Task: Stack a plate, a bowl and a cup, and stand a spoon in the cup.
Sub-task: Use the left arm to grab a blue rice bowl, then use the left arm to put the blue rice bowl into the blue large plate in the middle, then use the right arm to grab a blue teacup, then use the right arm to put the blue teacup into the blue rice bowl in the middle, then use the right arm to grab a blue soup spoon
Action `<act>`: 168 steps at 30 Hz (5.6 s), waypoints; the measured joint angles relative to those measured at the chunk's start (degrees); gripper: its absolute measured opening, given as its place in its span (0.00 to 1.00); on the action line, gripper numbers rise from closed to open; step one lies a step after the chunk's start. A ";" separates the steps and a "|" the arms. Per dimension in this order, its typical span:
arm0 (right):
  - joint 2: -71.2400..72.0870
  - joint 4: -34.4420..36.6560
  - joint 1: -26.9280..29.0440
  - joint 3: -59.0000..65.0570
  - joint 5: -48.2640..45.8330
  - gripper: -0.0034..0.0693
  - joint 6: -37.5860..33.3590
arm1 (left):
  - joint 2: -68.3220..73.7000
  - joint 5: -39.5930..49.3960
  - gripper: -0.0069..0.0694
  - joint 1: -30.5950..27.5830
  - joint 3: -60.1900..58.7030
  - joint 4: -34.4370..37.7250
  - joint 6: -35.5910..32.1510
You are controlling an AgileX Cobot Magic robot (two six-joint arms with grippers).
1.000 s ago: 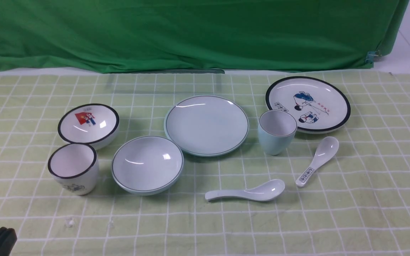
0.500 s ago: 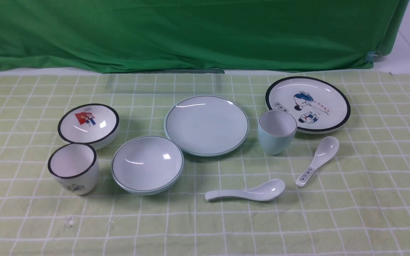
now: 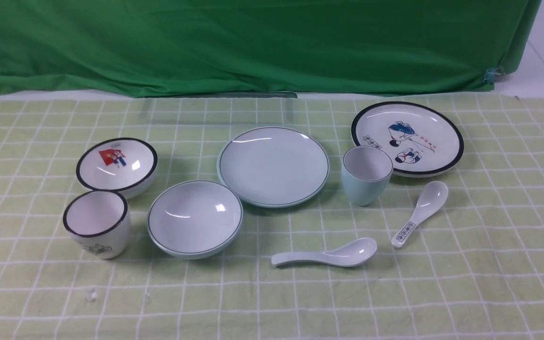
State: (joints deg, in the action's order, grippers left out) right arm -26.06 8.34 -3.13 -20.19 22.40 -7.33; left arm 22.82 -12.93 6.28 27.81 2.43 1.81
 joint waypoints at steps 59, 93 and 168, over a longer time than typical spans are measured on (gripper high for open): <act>-60.17 6.40 -17.86 -40.99 -66.80 0.09 -14.92 | 88.73 38.00 0.08 8.27 55.66 27.13 -24.15; -80.41 10.33 -14.36 -56.50 -47.45 0.60 -10.44 | 61.32 62.57 0.21 9.71 61.68 15.98 -21.27; -93.54 11.06 -33.91 -74.84 -70.72 0.27 -41.52 | 19.48 43.22 0.05 9.71 0.00 4.71 -9.34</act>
State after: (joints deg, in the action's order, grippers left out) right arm -119.59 19.40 -37.04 -95.03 -48.32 -48.85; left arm 42.31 30.29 15.99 27.82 7.14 -7.53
